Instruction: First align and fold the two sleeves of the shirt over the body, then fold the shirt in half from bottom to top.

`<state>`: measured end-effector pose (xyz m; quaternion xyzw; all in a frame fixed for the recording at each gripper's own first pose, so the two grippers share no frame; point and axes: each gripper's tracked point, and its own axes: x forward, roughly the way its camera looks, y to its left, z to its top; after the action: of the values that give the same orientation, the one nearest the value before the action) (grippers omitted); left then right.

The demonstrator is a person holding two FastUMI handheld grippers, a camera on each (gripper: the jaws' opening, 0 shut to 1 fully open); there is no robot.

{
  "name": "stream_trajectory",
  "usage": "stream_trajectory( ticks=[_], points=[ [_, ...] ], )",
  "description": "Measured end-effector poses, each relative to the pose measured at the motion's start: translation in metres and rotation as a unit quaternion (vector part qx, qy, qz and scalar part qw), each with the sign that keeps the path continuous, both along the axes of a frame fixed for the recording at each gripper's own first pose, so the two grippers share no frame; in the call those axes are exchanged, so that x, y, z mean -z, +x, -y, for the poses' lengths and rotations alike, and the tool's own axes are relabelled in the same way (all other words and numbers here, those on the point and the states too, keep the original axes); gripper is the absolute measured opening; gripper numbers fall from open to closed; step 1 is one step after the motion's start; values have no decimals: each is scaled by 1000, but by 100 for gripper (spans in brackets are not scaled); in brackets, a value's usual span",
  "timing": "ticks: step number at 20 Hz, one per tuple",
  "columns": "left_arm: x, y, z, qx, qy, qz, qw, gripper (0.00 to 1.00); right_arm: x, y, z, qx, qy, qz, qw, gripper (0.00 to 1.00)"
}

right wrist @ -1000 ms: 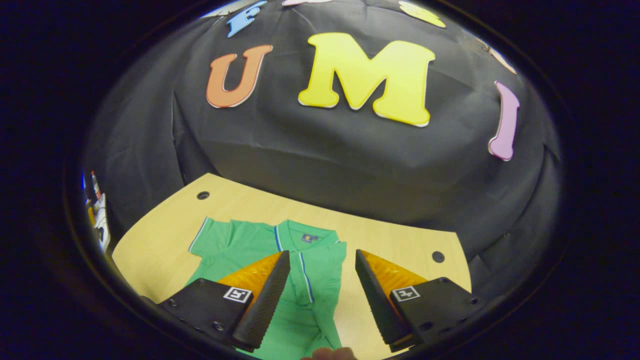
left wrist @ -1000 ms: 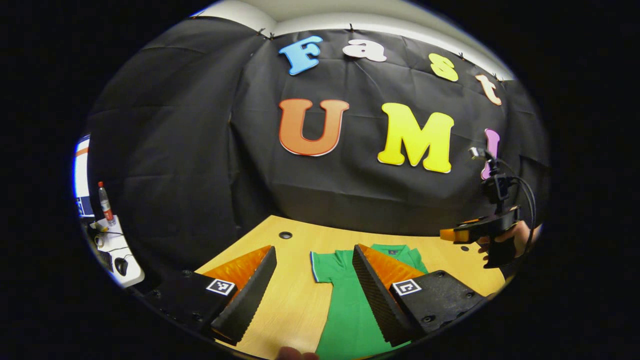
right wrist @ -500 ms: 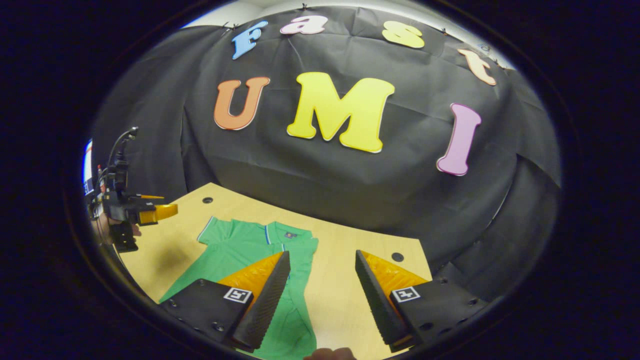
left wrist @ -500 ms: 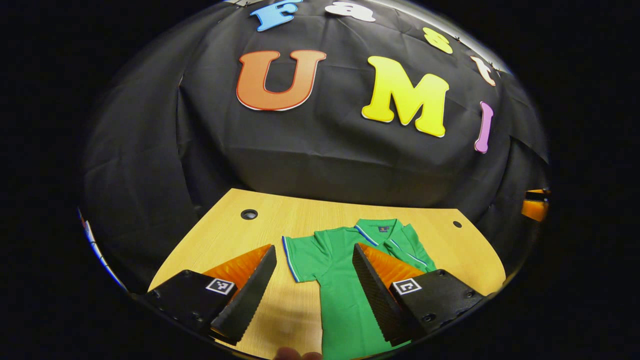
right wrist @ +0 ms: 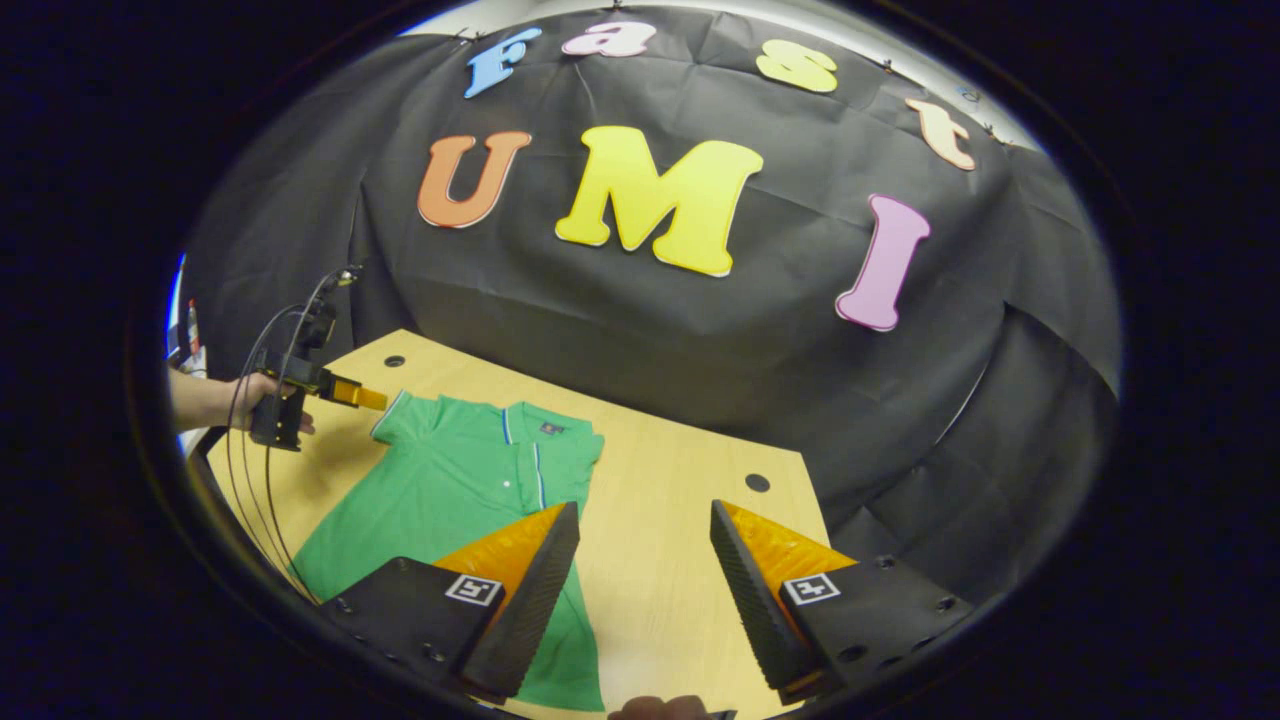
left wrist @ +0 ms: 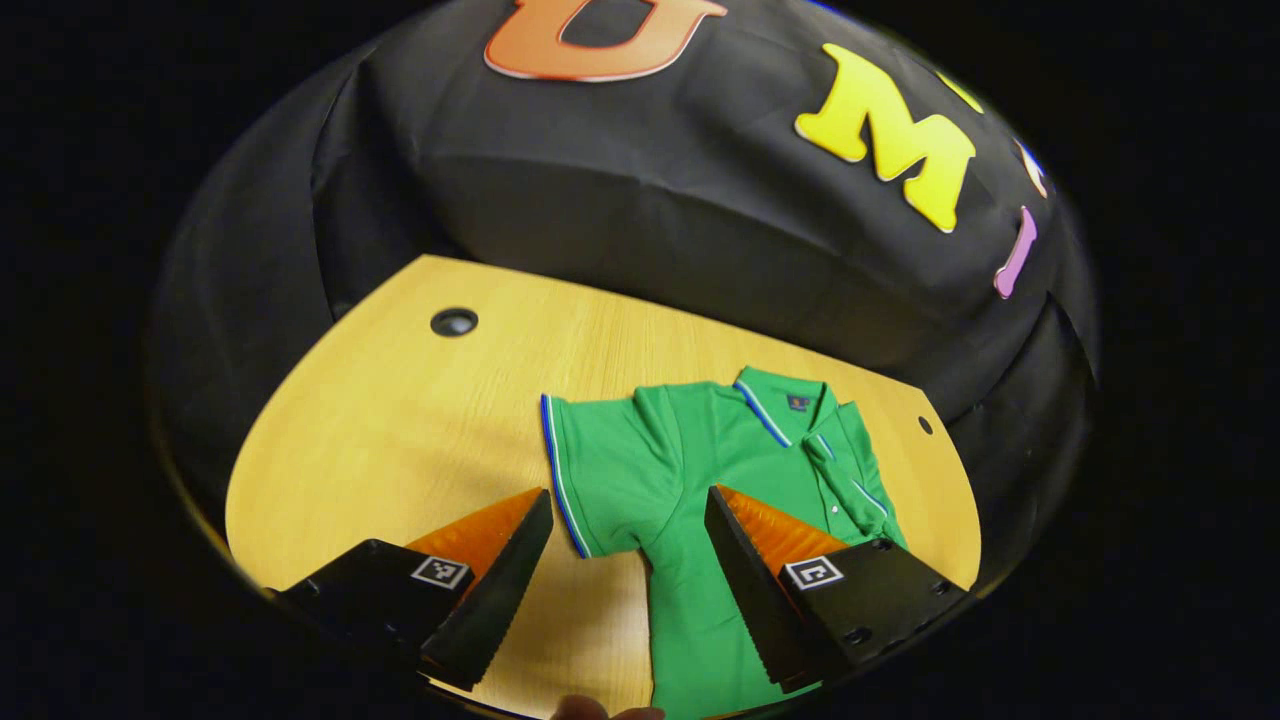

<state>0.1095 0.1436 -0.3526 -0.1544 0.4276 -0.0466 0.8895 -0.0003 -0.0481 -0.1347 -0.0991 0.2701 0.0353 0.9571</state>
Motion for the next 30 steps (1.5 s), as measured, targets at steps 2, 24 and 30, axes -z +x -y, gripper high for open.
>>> stream_trajectory(
  ticks=[2,24,30],
  points=[
    [16,5,-4,-12,-16,-29,999,99,9,-1,6,8,-1,-12,1000,86],
    [71,52,-14,-33,76,-68,994,22,44,8,45,62,28,-45,997,88],
    [57,55,-10,-31,88,-58,994,3,43,7,65,96,42,-41,994,86]
  ],
)
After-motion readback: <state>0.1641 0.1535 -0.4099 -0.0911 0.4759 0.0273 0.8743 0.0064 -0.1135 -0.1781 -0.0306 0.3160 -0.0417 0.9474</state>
